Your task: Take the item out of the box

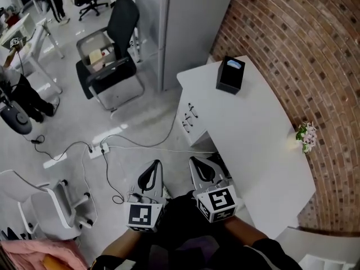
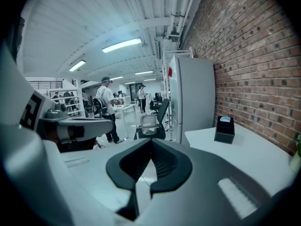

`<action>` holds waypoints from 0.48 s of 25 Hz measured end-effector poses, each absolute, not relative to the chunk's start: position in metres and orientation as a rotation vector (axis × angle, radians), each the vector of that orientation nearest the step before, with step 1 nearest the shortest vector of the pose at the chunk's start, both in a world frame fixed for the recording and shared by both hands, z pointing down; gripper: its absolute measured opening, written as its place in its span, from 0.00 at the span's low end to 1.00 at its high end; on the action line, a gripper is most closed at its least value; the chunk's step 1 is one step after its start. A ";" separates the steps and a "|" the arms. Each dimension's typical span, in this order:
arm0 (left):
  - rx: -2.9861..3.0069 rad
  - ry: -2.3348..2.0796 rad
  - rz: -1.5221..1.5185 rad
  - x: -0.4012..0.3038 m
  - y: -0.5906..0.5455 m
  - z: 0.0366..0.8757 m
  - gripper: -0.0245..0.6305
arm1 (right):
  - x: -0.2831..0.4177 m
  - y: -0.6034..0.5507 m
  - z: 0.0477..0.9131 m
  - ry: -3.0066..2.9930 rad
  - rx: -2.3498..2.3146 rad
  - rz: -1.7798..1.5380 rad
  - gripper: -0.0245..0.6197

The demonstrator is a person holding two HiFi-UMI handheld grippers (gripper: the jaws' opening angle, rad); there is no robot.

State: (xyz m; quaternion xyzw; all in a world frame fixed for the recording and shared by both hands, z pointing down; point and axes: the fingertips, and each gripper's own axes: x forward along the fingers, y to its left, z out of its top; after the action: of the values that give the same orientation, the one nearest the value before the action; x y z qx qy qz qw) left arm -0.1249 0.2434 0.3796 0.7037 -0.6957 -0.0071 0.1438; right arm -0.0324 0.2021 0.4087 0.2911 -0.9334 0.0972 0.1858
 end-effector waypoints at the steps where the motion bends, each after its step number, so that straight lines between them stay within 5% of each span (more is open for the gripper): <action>1: 2.032 -2.007 -0.024 -0.128 0.242 0.380 0.04 | -0.035 0.200 0.409 -2.628 0.829 0.277 0.04; 12: 2.021 -2.021 -0.021 -0.156 0.211 0.382 0.04 | -0.058 0.167 0.419 -2.615 0.837 0.311 0.04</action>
State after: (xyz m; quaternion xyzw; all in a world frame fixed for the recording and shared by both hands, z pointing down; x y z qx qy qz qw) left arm -0.1562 0.2111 0.3818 0.7001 -0.6999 -0.0072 0.1411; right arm -0.0579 0.1665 0.4186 0.2975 -0.9294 0.1107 0.1881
